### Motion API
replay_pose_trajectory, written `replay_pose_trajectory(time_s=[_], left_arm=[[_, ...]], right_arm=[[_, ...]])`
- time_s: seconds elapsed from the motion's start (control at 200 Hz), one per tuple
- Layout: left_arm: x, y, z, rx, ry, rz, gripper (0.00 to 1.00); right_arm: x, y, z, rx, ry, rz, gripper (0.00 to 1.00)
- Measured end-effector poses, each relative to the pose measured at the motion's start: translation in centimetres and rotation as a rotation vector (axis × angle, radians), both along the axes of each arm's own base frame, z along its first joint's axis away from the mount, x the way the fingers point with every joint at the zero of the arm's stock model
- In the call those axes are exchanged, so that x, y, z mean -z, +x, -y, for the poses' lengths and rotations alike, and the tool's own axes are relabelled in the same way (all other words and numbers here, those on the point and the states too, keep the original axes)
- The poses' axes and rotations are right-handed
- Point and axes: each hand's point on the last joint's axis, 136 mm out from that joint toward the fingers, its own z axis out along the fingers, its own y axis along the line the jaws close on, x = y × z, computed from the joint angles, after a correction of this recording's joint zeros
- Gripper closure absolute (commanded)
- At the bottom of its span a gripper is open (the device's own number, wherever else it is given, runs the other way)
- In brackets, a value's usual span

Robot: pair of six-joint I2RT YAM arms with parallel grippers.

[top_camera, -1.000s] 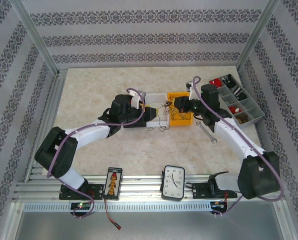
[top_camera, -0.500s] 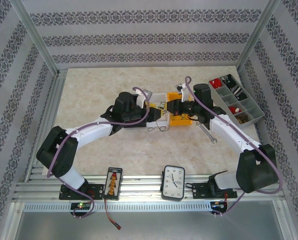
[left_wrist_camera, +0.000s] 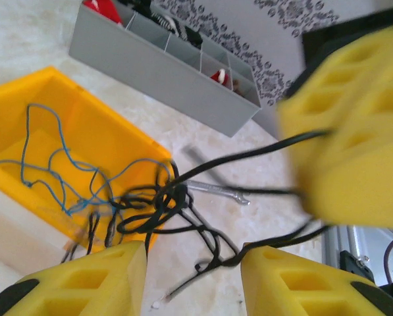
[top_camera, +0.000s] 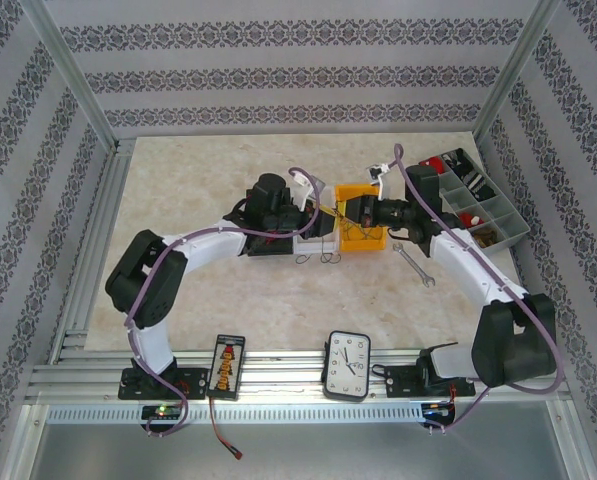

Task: Untangle the cables

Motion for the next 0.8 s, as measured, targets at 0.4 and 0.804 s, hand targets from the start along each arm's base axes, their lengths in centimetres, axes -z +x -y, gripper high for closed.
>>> replay_pose_trajectory(time_s=[0.4,0.804], left_arm=[[0.2,0.8,0.6,-0.008,-0.005,-0.014,0.69],[1.4,1.7,0.3,-0.085,0.001,-0.051,1.00]], right_arm=[[-0.5,-0.6,0.2,-0.015,0.063,-0.023,0.95],[0.3,0.1,1.7,0.065,0.044,-0.041,0.52]])
